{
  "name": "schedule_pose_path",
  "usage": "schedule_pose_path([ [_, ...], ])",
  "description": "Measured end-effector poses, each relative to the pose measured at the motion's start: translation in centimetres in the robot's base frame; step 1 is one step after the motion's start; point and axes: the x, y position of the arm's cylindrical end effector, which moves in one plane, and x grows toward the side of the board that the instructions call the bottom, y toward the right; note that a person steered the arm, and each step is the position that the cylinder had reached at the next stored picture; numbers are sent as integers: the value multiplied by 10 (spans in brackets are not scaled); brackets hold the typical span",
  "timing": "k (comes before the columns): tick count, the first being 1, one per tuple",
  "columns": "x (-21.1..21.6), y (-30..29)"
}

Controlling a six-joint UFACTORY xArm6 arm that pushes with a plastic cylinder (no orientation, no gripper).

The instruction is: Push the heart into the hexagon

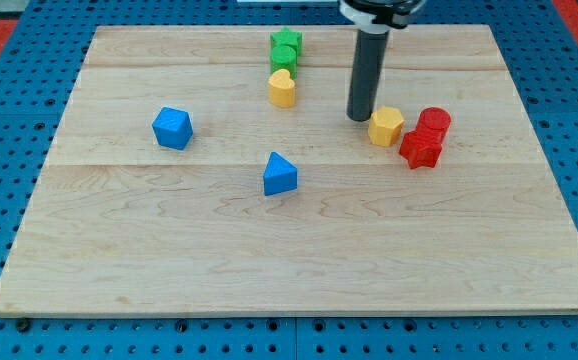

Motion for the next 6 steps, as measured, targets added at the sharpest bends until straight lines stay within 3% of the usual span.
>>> schedule_pose_path([
  [3,-7,-123],
  [6,-42,-123],
])
